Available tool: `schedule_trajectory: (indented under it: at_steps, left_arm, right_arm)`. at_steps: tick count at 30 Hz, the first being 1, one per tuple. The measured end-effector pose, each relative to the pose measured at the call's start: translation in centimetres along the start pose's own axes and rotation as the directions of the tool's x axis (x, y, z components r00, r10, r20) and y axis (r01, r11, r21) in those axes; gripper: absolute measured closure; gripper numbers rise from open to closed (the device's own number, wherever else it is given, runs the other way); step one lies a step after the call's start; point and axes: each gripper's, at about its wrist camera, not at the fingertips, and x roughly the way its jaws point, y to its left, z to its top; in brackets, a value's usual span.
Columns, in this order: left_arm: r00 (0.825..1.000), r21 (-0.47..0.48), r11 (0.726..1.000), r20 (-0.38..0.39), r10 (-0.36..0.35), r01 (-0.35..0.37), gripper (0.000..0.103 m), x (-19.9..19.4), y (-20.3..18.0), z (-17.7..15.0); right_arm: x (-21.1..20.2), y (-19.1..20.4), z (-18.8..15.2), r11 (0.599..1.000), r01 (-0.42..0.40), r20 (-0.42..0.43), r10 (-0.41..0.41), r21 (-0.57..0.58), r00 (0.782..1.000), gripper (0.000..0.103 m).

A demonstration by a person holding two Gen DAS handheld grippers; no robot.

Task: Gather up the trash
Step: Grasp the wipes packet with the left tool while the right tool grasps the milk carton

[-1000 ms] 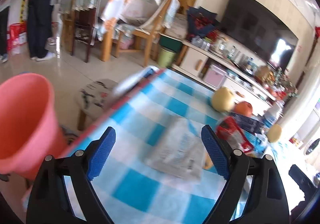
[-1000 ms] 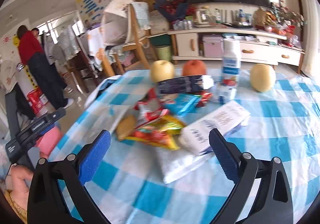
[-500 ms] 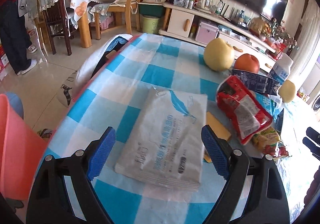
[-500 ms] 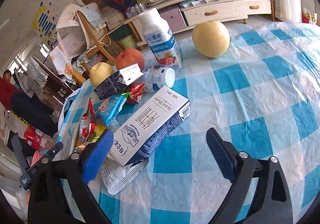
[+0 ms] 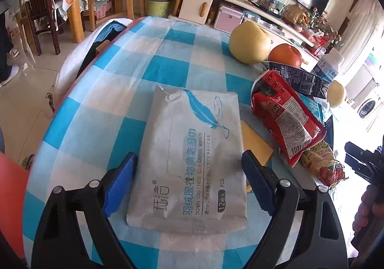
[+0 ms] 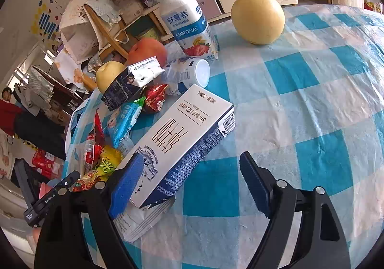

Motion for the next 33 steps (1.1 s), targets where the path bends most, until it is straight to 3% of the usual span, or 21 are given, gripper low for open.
schedule_trajectory:
  at_steps: [12,17,21,26,33]
  left_arm:
    - [0.998,-0.019,0.998,-0.015,-0.055,0.055,0.014,0.3,-1.4,0.0]
    - [1.0,0.018,1.0,-0.012,0.008,-0.008,0.005,0.9,-2.7,-0.2]
    - [0.994,0.076,0.991,0.0,0.108,-0.107,0.005,1.6,-4.1,-0.4]
    - [0.993,0.058,0.991,0.021,0.117,-0.118,0.01,1.3,-3.8,-0.5]
    - [0.992,0.047,0.992,0.046,0.116,-0.118,0.019,0.7,-3.5,-0.7]
  right_arm:
    - [2.6,2.5,1.0,0.995,0.034,0.019,-0.032,-0.097,0.999,0.009]
    - [2.9,3.5,0.9,0.986,0.062,0.042,-0.056,-0.155,0.998,0.008]
    - [3.4,5.1,0.4,0.961,0.112,0.055,-0.101,-0.254,0.993,0.008]
    - [4.0,6.4,-0.3,0.934,0.139,0.069,-0.123,-0.328,0.99,0.008]
    - [4.3,5.2,0.1,0.949,0.147,0.058,-0.136,-0.278,0.989,0.008]
